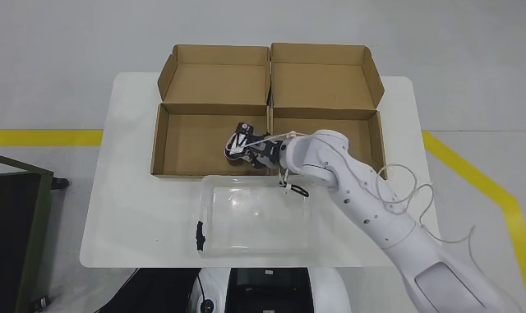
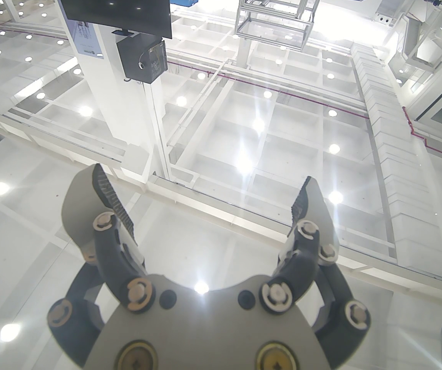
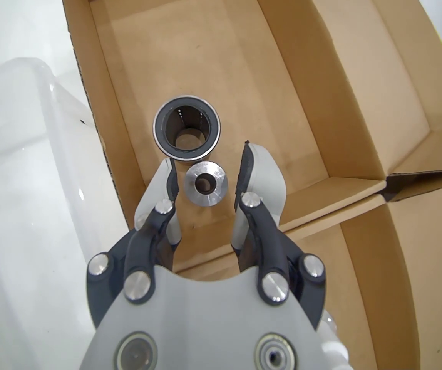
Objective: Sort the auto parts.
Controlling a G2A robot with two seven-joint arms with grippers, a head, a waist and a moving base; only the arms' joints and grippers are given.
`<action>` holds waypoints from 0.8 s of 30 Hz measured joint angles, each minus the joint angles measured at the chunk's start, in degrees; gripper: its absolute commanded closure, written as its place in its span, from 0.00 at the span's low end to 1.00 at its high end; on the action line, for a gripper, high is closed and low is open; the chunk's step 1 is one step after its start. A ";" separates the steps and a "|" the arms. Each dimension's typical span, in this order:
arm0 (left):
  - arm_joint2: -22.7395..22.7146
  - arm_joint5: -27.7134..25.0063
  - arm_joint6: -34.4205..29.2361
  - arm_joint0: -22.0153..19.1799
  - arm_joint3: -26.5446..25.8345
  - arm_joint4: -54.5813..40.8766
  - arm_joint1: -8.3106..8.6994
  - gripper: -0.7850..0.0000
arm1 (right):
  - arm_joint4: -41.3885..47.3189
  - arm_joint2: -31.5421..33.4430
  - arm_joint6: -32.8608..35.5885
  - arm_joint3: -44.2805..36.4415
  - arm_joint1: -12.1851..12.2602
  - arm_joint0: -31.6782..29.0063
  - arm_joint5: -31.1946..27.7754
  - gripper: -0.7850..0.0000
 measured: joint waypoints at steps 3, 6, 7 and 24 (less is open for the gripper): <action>0.00 0.00 0.00 0.00 0.00 0.00 0.00 0.00 | -0.46 1.03 -0.04 -3.11 0.34 -0.95 -0.16 0.57; 0.00 0.00 0.00 0.00 0.00 0.00 0.00 0.00 | -0.57 2.96 -1.08 -6.74 0.84 -2.34 0.02 0.56; 0.00 0.00 0.00 0.00 0.00 0.00 0.00 0.00 | -0.66 3.69 -1.53 -7.85 1.04 -2.92 0.12 0.55; 0.00 0.00 0.00 0.00 0.00 0.00 0.00 0.00 | -7.96 18.22 -19.33 -21.96 4.78 -17.54 -1.25 0.00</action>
